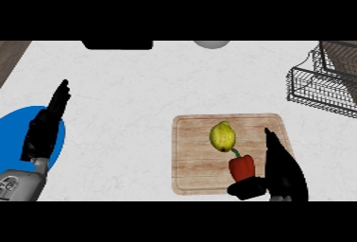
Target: Pick the bell pepper from the cutting board and place it in the tiered basket
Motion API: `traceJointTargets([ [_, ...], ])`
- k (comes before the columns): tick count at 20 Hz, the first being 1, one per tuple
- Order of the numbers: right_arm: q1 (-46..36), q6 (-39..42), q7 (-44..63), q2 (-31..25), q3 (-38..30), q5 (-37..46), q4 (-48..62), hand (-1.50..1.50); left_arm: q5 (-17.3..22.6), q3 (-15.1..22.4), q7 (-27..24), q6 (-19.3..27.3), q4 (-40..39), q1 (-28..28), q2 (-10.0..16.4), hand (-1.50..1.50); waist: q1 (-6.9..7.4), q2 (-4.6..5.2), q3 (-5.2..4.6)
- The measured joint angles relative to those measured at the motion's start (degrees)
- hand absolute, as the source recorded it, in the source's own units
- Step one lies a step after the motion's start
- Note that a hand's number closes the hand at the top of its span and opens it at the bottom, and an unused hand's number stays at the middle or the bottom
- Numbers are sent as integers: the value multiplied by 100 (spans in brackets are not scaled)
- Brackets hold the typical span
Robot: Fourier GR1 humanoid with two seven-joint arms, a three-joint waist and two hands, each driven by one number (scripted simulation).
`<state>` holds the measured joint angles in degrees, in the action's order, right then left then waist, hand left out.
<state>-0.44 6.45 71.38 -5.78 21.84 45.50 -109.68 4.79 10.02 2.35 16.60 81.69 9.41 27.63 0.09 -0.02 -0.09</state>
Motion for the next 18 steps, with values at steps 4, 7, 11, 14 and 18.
traceJointTargets([
  [4,66,97,-41,203,-152,77,65,-150,-71,-21,-48,10,-8,-51,-59,0,-2,1,2],
  [7,59,104,-79,368,-160,222,239,-150,-114,-28,57,-18,107,-49,-59,0,7,0,4],
  [11,-107,125,-193,465,-299,201,557,-150,-133,-109,116,-86,82,8,-83,0,14,4,6],
  [14,-118,68,-280,496,-296,172,749,-150,-247,-89,73,-36,-24,65,-216,0,2,7,6],
  [18,-58,-18,-412,517,-329,114,973,-150,-319,-133,157,-82,85,22,-230,0,5,3,8],
])
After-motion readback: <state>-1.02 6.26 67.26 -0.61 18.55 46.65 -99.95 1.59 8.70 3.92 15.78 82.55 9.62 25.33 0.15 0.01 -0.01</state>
